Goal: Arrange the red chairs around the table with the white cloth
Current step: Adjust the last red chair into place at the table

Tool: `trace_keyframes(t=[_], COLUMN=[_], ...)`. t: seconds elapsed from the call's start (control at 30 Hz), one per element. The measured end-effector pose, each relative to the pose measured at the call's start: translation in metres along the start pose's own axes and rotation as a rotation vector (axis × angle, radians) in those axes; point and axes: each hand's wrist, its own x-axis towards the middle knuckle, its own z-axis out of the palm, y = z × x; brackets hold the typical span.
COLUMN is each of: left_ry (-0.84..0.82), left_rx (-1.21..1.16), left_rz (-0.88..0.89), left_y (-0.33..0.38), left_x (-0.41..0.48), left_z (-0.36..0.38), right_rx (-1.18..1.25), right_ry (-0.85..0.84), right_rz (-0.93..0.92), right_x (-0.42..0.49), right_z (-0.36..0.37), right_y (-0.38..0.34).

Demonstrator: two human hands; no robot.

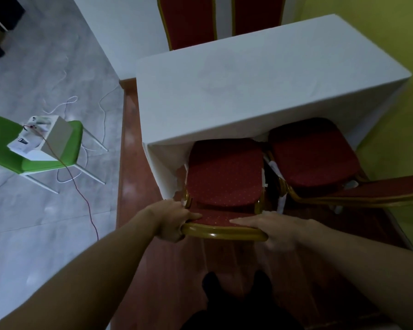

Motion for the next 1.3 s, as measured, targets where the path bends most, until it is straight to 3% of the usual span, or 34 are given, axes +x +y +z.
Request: trace_keyframes(t=[0.17, 0.33, 0.6, 1.03, 1.3], left_ry=[0.008, 0.027, -0.040, -0.056, -0.090], left_rx=[-0.177, -0.305, -0.327, -0.212, -0.250], left_rz=[-0.073, -0.149, -0.154, -0.070, -0.136], left_y=[0.006, 0.010, 0.021, 0.074, 0.086], left_x=[0.014, 0.013, 0.021, 0.053, 0.052], left_z=[0.016, 0.024, 0.007, -0.020, -0.021], right_rx=[0.064, -0.036, -0.095, -0.132, -0.176], right_ry=[0.134, 0.257, 0.214, 0.213, 0.229], right_rz=[0.075, 0.106, 0.049, 0.106, 0.061], right_x=[-0.007, 0.007, 0.003, -0.038, -0.040], right_z=[-0.003, 0.011, -0.004, -0.026, -0.026], right_y=[0.010, 0.000, 0.020, 0.065, 0.069])
